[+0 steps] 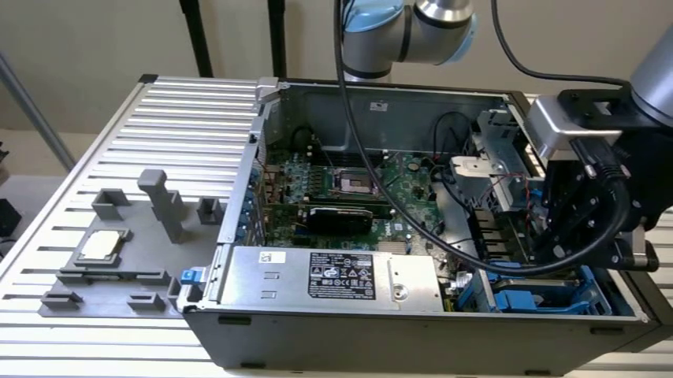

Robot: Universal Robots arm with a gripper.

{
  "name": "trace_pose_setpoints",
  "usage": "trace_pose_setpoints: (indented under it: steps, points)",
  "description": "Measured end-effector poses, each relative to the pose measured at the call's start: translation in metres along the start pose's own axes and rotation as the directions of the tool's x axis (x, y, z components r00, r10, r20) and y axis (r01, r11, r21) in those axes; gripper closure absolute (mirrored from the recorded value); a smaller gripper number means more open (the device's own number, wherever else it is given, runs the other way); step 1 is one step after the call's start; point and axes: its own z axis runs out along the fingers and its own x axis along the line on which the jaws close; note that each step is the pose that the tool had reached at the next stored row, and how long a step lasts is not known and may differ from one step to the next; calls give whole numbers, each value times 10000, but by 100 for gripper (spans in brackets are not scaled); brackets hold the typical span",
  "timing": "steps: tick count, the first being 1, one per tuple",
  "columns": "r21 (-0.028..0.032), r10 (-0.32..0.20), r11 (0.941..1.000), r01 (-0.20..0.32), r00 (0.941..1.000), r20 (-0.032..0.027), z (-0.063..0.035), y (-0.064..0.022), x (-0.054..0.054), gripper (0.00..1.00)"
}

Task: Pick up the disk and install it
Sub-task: 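Insert the second disk wire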

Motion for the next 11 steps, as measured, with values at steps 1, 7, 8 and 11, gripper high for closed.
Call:
trace_pose_setpoints:
  steps: [1, 7, 8, 11]
  points:
    - [23, -41, 10000, 41, 10000, 2, 12, 2, 1, 84]
    - [186, -113, 9998, 113, 9999, 5, 106, 4, 4, 84]
    - [212, -113, 9997, 113, 9999, 6, 118, 4, 4, 84]
    - [255, -116, 9996, 116, 9999, 5, 139, 4, 4, 84]
